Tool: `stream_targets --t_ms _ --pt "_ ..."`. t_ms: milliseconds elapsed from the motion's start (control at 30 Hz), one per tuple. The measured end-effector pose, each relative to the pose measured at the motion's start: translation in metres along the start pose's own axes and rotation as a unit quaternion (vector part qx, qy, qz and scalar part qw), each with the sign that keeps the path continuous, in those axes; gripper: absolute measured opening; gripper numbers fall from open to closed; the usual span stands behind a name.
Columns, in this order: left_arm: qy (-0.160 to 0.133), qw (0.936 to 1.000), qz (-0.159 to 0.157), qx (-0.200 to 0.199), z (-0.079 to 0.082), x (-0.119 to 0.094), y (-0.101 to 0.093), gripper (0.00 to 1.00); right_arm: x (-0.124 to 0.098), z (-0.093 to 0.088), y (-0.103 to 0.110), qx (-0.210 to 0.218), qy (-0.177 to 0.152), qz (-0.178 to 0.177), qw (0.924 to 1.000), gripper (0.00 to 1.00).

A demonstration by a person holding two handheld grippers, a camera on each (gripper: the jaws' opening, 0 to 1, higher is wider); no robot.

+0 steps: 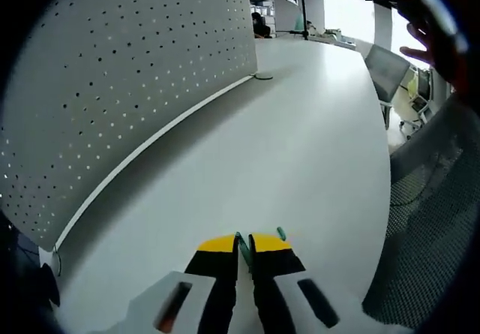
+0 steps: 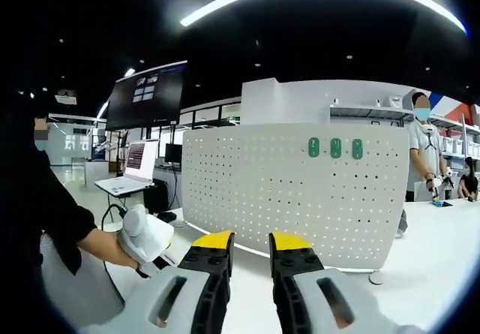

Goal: Insert the hook assembly into the mounting plate slot until the hook locks in place.

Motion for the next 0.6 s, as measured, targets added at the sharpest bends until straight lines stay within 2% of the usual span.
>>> stream_targets --t_ms 600 --pt "0.006 0.9999 0.01 0.006 -0.0024 0.0004 0.0059 0.03 -0.0002 -0.0002 0.0005 -0.001 0.001 0.001 1.0 0.17"
Point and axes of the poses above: the point that each gripper's makers call its tool centre point, and the gripper's own axes: x roughly forward along the fingers, y roughly to its left, z roughly out of its top, the point moved 6 cm from there along -x, roughly backward along the fingers, and after that the axes turned 3 degrees about -x, right-handed, at the moved point
